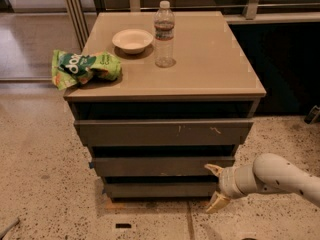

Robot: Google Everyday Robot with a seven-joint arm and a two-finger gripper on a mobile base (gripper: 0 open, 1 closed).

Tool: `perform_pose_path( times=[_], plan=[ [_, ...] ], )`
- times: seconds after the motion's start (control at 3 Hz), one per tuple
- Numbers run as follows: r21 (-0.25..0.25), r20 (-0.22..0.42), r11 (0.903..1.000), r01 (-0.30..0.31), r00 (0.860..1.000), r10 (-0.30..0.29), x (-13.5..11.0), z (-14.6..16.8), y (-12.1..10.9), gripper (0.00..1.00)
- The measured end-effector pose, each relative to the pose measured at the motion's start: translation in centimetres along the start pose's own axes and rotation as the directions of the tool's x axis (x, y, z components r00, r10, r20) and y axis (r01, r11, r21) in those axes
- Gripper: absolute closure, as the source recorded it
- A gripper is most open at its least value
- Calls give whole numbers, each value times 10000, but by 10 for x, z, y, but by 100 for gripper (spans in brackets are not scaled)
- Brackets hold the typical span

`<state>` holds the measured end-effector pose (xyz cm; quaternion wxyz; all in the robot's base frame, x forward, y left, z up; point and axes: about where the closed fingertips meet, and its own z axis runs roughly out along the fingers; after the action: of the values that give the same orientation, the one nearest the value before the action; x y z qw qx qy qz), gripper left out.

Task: Open middle drawer

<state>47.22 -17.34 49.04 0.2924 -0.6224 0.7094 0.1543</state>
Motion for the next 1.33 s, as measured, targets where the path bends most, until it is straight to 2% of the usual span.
perform_pose_path(
  times=[0.67,1.0,1.33],
  plan=[
    [327,664,9961,814,9943,-834,-20,26,-39,0],
    [187,665,9945,1033,9923,-1044,-26,43,-54,0],
    [-120,325,9946,1034,9942,-1029,-26,65,-66,0]
  ],
)
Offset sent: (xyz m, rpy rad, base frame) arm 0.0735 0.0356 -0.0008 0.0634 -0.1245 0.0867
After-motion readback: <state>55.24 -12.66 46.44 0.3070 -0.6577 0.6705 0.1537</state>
